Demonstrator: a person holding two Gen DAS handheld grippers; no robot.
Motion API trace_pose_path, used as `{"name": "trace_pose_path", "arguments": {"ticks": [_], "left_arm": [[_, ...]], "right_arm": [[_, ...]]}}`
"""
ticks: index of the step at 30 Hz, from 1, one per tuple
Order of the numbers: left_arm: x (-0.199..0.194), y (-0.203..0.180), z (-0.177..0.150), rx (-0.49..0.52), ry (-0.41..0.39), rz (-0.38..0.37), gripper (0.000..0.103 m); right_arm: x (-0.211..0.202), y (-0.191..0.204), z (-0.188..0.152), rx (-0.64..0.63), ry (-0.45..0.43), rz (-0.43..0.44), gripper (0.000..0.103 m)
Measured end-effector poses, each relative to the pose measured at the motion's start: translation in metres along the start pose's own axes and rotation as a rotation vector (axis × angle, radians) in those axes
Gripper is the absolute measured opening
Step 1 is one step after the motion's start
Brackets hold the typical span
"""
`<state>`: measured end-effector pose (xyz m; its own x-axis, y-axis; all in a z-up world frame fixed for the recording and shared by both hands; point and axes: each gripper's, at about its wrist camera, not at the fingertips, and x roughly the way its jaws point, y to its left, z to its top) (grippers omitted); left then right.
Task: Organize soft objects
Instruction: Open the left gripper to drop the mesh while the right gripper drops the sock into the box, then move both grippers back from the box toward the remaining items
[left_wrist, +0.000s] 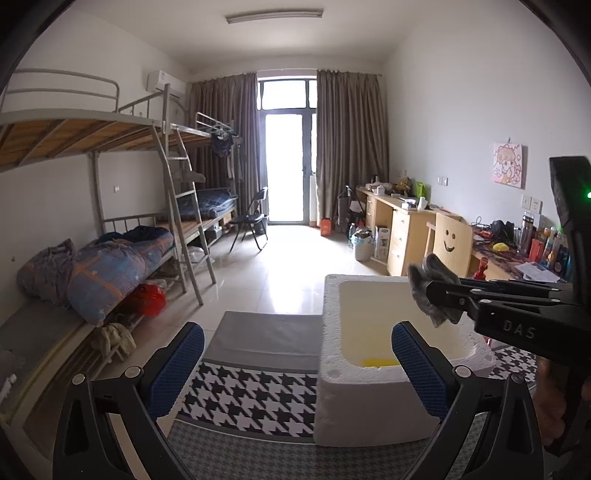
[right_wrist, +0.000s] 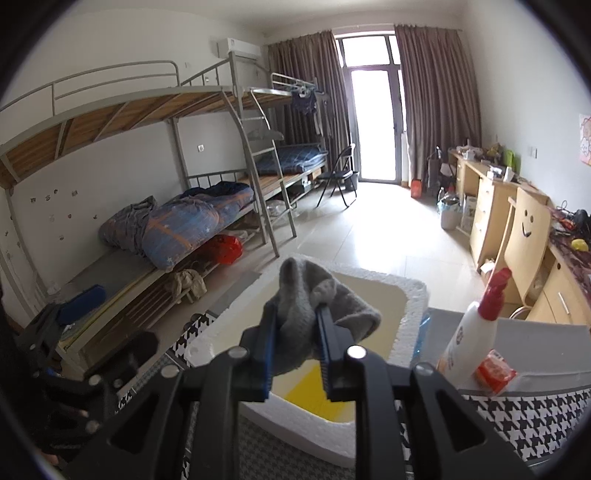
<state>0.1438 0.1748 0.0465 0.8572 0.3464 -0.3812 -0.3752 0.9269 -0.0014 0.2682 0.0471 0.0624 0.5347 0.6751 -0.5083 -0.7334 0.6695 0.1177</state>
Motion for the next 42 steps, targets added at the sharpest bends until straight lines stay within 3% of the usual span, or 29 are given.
{"name": "trace_pose_path", "arguments": {"ticks": [4, 6, 8, 14, 18, 37, 42], "left_arm": [[-0.001, 0.005, -0.004, -0.005, 0.005, 0.004, 0.102], [-0.002, 0.007, -0.005, -0.003, 0.005, 0.005, 0.102], [-0.003, 0.009, -0.006, -0.006, 0.003, 0.005, 0.102], [-0.007, 0.005, -0.009, -0.012, 0.008, -0.006, 0.102], [-0.014, -0.001, -0.009, -0.005, 0.005, -0.016, 0.102], [-0.053, -0.023, -0.01, 0.024, -0.039, -0.058, 0.102], [-0.064, -0.023, -0.017, 0.019, -0.047, -0.079, 0.102]], "right_arm": [[0.005, -0.001, 0.0, -0.002, 0.018, -0.015, 0.036], [0.007, -0.002, -0.001, 0.0, 0.027, -0.01, 0.056], [0.007, -0.005, -0.001, 0.013, 0.024, -0.006, 0.067], [-0.008, -0.002, -0.005, 0.016, 0.003, -0.015, 0.07], [-0.025, 0.002, -0.009, -0.006, -0.032, -0.03, 0.085], [-0.09, 0.004, -0.029, -0.016, -0.121, -0.073, 0.092], [-0.102, 0.004, -0.04, -0.013, -0.152, -0.081, 0.099]]}}
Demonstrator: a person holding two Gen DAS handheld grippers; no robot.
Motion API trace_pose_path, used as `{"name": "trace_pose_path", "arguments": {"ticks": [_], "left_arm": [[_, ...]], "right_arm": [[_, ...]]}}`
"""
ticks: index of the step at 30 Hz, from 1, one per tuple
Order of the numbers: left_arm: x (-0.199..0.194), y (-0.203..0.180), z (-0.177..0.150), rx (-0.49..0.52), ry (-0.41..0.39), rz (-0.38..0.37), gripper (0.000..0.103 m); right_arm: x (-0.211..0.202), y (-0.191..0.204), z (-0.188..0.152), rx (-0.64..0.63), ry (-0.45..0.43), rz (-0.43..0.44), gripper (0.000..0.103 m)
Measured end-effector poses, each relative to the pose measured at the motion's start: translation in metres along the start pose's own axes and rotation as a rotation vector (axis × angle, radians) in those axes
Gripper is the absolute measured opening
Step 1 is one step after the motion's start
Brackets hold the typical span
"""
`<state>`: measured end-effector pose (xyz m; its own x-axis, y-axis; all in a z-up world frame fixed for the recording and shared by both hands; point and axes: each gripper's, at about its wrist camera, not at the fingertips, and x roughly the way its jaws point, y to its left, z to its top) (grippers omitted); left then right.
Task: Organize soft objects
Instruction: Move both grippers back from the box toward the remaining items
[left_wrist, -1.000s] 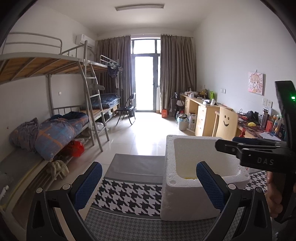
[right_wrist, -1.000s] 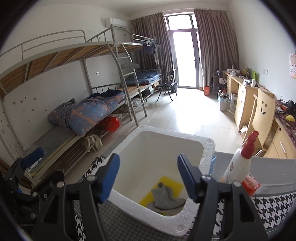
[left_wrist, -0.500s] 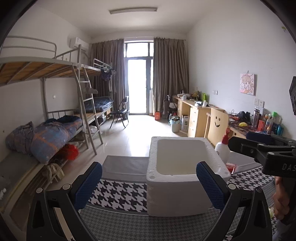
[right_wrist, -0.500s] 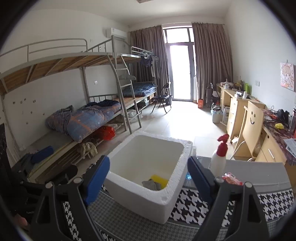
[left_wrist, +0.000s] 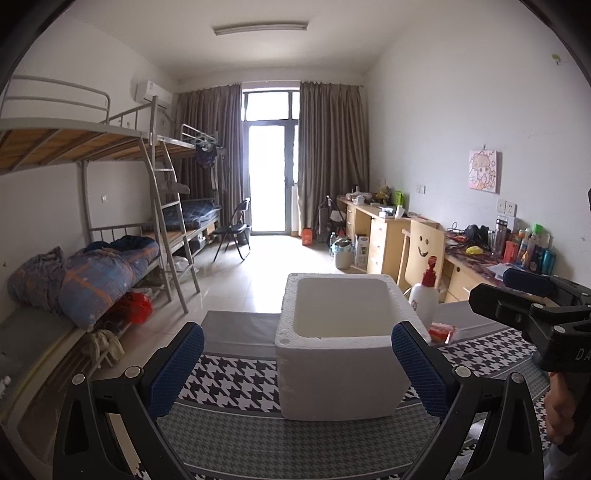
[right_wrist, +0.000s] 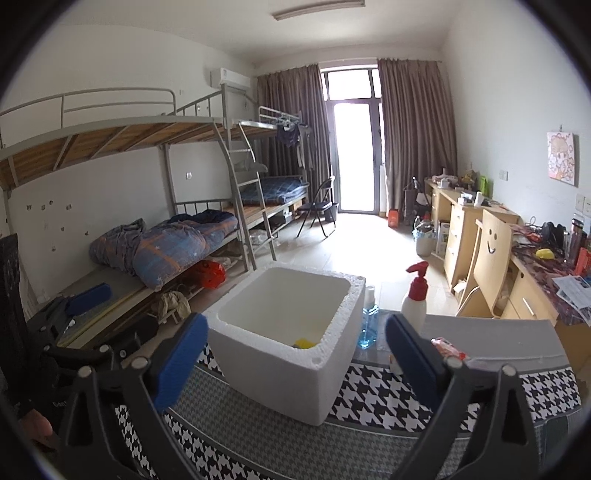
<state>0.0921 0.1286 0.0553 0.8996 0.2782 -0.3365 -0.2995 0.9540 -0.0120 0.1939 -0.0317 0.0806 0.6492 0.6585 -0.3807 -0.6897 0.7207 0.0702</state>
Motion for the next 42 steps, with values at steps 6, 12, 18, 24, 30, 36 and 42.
{"name": "trace_pose_path", "arguments": {"ticks": [6, 12, 18, 24, 30, 36, 42], "left_arm": [[-0.009, -0.004, -0.008, -0.006, -0.008, -0.035, 0.102], [-0.014, -0.01, -0.012, -0.018, -0.009, -0.067, 0.102], [-0.021, -0.02, -0.015, -0.012, -0.016, -0.081, 0.102], [-0.027, -0.031, -0.022, -0.002, -0.016, -0.115, 0.102], [-0.034, -0.041, -0.027, 0.002, -0.026, -0.136, 0.102], [-0.039, -0.055, -0.031, 0.018, -0.037, -0.144, 0.102], [-0.042, -0.067, -0.036, 0.037, -0.039, -0.17, 0.102]], "right_arm": [[-0.01, -0.004, -0.01, 0.001, -0.001, -0.017, 0.099], [-0.023, -0.009, -0.017, 0.003, -0.024, -0.046, 0.099], [-0.035, -0.014, -0.023, 0.02, -0.039, -0.045, 0.099], [-0.045, -0.015, -0.031, 0.016, -0.057, -0.065, 0.099], [-0.057, -0.02, -0.039, 0.017, -0.076, -0.089, 0.099], [-0.073, -0.027, -0.046, 0.017, -0.107, -0.126, 0.099], [-0.085, -0.036, -0.053, 0.018, -0.125, -0.171, 0.099]]}}
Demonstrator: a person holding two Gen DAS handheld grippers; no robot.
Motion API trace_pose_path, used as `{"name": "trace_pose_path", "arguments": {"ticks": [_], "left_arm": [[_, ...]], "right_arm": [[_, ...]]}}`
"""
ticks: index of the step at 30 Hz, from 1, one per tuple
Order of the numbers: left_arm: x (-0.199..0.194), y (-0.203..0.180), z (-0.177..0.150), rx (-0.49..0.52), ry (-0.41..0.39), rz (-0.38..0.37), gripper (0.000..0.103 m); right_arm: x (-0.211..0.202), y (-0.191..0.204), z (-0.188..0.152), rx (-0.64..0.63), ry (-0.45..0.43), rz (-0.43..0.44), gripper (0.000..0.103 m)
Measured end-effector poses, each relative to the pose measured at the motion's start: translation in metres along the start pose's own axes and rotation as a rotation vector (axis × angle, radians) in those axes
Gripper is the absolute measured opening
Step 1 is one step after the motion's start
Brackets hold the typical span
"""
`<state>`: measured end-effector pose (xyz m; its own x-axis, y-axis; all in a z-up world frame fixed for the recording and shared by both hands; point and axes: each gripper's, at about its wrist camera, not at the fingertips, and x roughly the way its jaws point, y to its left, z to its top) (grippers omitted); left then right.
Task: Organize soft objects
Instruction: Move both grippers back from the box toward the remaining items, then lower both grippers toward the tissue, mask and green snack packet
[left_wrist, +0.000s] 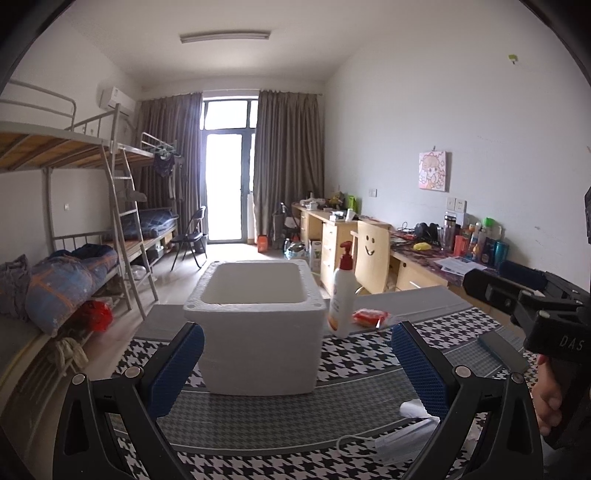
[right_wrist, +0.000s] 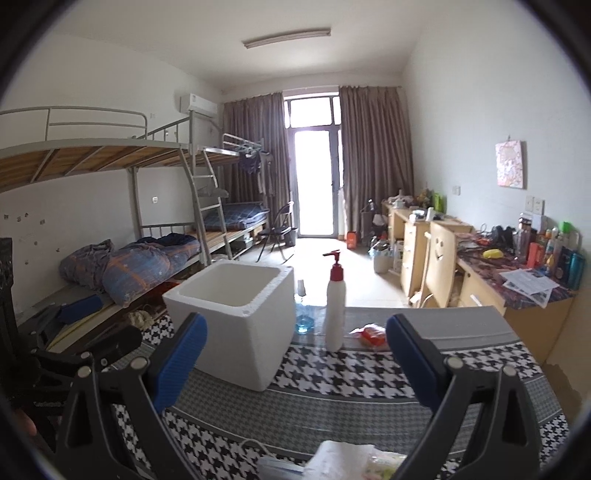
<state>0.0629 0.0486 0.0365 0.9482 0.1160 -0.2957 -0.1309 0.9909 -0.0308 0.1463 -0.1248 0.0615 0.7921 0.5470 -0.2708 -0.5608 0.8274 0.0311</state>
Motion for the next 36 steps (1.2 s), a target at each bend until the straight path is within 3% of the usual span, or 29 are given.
{"name": "trace_pose_path", "arguments": {"ticks": [20, 31, 36], "left_arm": [[0.003, -0.034, -0.015, 0.042, 0.029, -0.132, 0.102], [0.007, -0.046, -0.026, 0.051, 0.054, -0.162, 0.102], [0.006, -0.053, -0.033, 0.071, 0.069, -0.223, 0.102]], "right_arm": [[-0.029, -0.026, -0.017, 0.035, 0.0, -0.075, 0.099], [-0.038, -0.036, -0.029, 0.031, 0.009, -0.125, 0.099], [-0.041, -0.041, -0.036, 0.045, 0.011, -0.145, 0.099]]}}
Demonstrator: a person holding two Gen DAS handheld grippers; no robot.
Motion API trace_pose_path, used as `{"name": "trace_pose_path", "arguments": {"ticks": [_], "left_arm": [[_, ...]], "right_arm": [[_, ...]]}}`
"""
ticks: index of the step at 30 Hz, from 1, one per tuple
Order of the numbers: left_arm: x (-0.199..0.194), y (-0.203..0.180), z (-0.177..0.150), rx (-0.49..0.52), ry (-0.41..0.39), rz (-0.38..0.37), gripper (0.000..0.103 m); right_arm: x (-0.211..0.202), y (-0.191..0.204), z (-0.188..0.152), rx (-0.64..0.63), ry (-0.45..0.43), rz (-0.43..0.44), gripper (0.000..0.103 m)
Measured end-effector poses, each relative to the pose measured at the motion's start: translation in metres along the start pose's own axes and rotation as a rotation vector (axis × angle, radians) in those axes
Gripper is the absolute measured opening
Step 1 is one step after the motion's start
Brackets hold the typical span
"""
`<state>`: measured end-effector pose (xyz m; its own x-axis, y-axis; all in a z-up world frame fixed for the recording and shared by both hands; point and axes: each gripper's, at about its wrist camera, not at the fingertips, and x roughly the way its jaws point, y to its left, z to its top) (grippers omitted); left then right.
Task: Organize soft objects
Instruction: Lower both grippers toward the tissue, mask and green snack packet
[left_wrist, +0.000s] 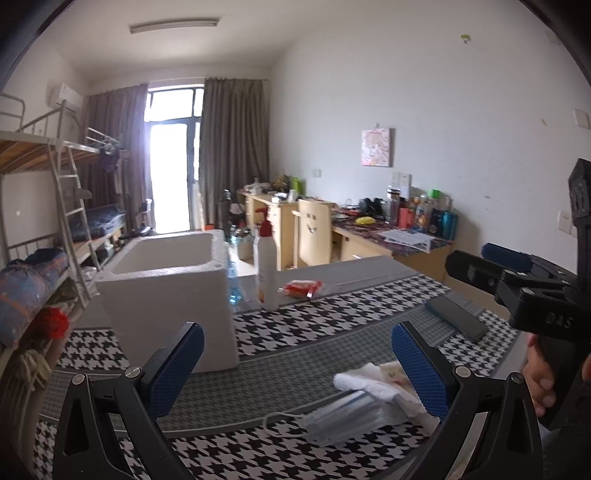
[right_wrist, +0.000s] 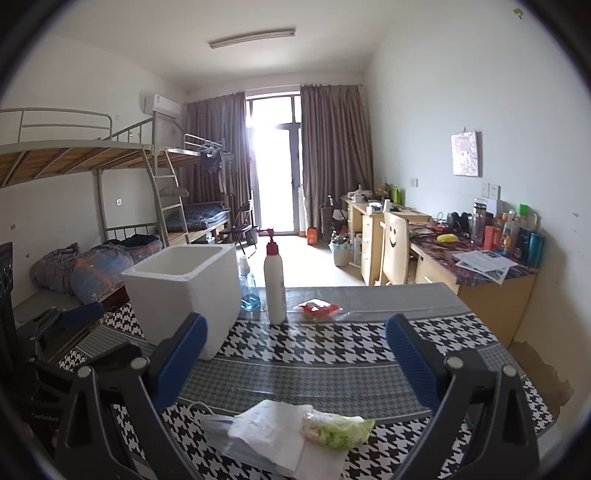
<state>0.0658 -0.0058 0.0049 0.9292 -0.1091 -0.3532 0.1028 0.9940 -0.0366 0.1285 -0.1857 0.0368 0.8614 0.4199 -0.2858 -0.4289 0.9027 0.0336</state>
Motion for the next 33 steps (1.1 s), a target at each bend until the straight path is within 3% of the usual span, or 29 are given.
{"name": "trace_pose_path", "arguments": {"ticks": [17, 33], "left_arm": [[0.009, -0.023, -0.021, 0.078, 0.051, -0.088, 0.102], [0.044, -0.035, -0.051, 0.116, 0.175, -0.117, 0.102]], "right_arm": [[0.0, -0.015, -0.017, 0.04, 0.047, -0.047, 0.099], [0.008, -0.037, -0.035, 0.082, 0.12, -0.099, 0.099]]}}
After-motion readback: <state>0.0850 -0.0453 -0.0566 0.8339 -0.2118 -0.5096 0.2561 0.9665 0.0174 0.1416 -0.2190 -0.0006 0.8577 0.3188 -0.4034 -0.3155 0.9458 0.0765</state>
